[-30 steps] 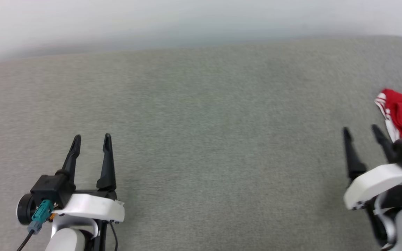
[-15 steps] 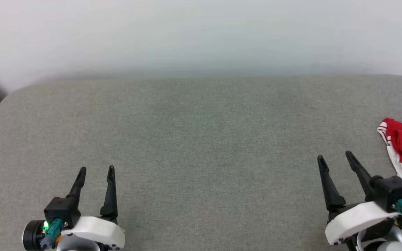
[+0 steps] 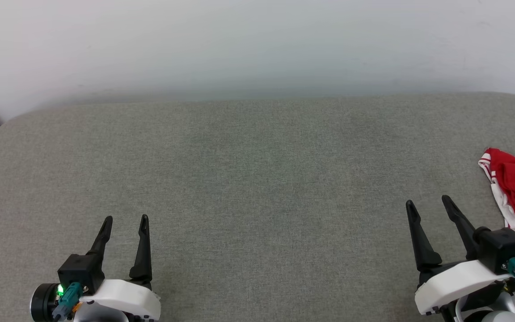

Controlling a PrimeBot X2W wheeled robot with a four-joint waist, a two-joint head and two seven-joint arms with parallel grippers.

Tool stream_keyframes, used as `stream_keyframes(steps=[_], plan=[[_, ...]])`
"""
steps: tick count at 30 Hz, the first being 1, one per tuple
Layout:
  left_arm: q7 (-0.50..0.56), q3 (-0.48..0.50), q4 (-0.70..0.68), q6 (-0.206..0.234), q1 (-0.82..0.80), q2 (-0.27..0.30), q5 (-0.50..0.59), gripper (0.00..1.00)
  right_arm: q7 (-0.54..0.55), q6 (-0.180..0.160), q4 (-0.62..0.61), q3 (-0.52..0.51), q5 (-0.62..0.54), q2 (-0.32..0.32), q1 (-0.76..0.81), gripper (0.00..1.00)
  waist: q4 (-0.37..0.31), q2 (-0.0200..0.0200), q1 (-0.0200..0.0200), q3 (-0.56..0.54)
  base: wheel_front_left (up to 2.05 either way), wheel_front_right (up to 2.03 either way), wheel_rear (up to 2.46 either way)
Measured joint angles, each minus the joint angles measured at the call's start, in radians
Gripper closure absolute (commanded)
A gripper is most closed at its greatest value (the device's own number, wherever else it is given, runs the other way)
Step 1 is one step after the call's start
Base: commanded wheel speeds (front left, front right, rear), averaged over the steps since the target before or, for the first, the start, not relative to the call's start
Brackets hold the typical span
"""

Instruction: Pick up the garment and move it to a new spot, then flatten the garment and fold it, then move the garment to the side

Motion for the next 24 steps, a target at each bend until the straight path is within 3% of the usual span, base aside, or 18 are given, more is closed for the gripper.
stream_keyframes(steps=[10,11,15,24], plan=[[0.0,0.017,-0.003,-0.007,-0.001,-0.009,0.01,0.0,-0.003,0.0,0.007,0.006,0.002,-0.002,-0.004,0.0,-0.005,0.0,0.0,0.004,0.0,0.0,0.0],[0.001,0.018,-0.002,-0.007,0.0,-0.011,0.011,1.0,-0.002,0.0,0.009,0.007,0.003,-0.002,-0.003,1.0,-0.005,0.0,0.0,0.004,0.0,0.0,0.0],[0.009,0.016,0.029,-0.008,0.014,-0.027,-0.004,1.0,-0.002,0.0,0.041,0.008,0.015,0.0,0.017,1.0,-0.005,0.0,0.0,0.004,0.0,0.0,0.0],[0.056,0.044,0.035,-0.029,0.014,-0.046,-0.158,1.0,0.007,0.0,0.067,0.002,0.202,0.0,0.015,1.0,-0.004,0.0,0.0,0.0,0.0,0.0,0.0]])
